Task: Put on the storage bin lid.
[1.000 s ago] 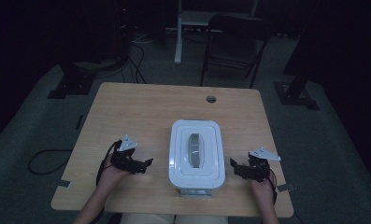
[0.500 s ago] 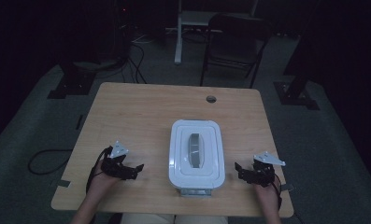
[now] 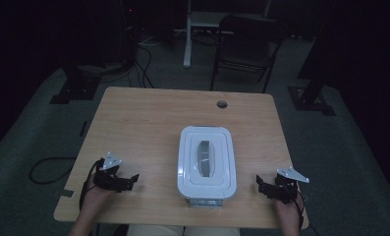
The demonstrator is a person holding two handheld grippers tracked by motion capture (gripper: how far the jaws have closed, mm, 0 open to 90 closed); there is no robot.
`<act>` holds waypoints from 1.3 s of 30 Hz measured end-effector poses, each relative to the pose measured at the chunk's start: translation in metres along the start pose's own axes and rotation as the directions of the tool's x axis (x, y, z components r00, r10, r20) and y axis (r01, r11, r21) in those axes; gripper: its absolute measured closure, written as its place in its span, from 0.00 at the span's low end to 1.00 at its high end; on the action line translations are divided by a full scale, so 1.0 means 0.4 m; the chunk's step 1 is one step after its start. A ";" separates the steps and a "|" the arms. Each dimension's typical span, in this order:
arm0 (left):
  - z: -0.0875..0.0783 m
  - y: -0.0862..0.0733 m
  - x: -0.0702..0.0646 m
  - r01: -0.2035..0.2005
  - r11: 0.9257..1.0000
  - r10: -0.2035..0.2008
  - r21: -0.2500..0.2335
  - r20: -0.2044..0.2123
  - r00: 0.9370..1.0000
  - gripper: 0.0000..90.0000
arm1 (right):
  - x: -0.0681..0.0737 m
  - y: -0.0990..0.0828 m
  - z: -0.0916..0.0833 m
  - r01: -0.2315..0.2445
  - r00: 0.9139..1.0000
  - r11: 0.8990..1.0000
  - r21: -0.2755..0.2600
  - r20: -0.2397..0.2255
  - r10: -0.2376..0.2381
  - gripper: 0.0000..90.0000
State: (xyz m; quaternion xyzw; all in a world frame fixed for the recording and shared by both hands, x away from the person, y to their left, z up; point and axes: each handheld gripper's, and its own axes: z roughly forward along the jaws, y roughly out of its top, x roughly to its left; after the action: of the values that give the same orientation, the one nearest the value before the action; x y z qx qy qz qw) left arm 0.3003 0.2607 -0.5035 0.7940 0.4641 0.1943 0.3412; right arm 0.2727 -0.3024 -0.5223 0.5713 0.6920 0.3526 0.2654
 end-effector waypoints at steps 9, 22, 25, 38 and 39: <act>-0.032 -0.054 0.077 0.106 0.994 -0.103 0.023 -0.097 0.990 0.02 | -0.013 0.000 0.006 -0.021 0.997 0.999 0.030 0.069 0.019 0.14; -0.037 -0.089 0.125 0.225 0.974 -0.215 0.013 -0.238 0.947 0.02 | -0.035 -0.001 0.015 -0.089 0.991 0.994 0.068 0.104 0.082 0.14; -0.030 -0.096 0.133 0.227 0.974 -0.214 0.025 -0.247 0.945 0.02 | -0.029 0.002 0.023 -0.071 0.991 0.993 0.095 0.117 0.059 0.15; -0.030 -0.098 0.139 0.223 0.975 -0.213 0.018 -0.239 0.947 0.02 | -0.029 0.003 0.025 -0.075 0.991 0.993 0.096 0.118 0.063 0.15; -0.030 -0.098 0.139 0.223 0.975 -0.212 0.017 -0.242 0.947 0.03 | -0.029 0.003 0.025 -0.075 0.991 0.993 0.096 0.118 0.063 0.15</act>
State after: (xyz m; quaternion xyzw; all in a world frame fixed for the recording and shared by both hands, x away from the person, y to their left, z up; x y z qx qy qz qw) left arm 0.2964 0.3265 -0.5239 0.7161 0.5907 0.2393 0.2847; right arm 0.2835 -0.3118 -0.5279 0.6268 0.6722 0.2929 0.2636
